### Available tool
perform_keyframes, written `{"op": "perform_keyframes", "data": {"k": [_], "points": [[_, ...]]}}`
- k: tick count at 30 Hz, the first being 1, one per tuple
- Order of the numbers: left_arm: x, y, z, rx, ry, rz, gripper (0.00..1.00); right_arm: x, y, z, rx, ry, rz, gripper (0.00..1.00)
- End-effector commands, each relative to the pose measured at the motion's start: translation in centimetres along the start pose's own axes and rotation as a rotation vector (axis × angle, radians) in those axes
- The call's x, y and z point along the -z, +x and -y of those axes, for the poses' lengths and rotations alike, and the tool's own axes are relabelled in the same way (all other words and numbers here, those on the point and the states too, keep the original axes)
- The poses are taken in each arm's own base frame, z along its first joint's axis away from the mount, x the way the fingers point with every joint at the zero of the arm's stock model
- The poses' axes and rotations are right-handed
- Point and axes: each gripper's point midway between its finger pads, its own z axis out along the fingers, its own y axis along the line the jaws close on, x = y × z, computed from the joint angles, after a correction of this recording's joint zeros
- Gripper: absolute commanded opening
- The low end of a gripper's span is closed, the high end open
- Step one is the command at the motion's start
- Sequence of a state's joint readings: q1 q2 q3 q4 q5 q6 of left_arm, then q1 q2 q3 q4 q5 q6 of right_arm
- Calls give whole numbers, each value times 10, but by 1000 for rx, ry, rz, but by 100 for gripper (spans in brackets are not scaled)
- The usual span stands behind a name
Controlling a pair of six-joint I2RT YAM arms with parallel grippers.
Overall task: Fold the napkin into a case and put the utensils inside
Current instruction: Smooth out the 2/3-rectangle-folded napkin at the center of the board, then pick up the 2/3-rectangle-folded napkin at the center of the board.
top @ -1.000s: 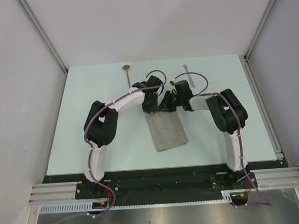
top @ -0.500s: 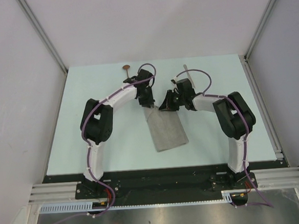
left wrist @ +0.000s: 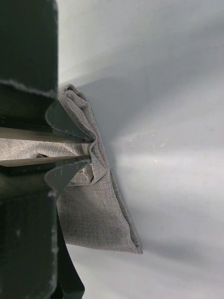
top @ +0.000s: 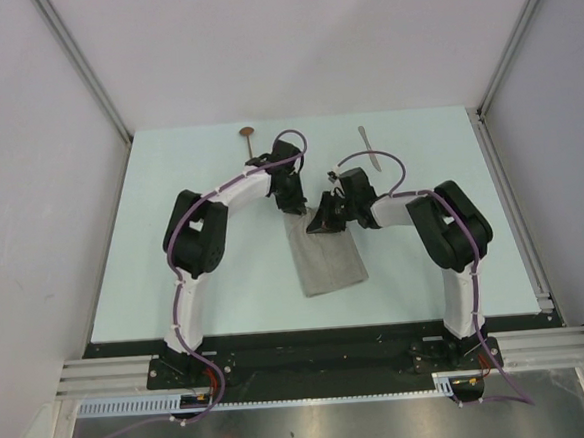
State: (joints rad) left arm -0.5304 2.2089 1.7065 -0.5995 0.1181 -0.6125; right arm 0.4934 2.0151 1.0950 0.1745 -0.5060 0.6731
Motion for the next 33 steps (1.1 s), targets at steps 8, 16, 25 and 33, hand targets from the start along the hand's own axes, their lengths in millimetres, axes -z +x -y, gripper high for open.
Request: {"op": "perform_keyframes", "data": {"k": [8,16,25,33], "points": [[62,-16,27,-6,95,108,36,44,-32,-15,115,95,87,28],[95,3,55,-27,174,136,49,113,-18,5,111,230,60,61],[65,47,87,32,-110,83,59,190,22,59,-20,401,152,74],[30,40,103,116,-267,123,59,204,42,93,-106,539,198,70]]}}
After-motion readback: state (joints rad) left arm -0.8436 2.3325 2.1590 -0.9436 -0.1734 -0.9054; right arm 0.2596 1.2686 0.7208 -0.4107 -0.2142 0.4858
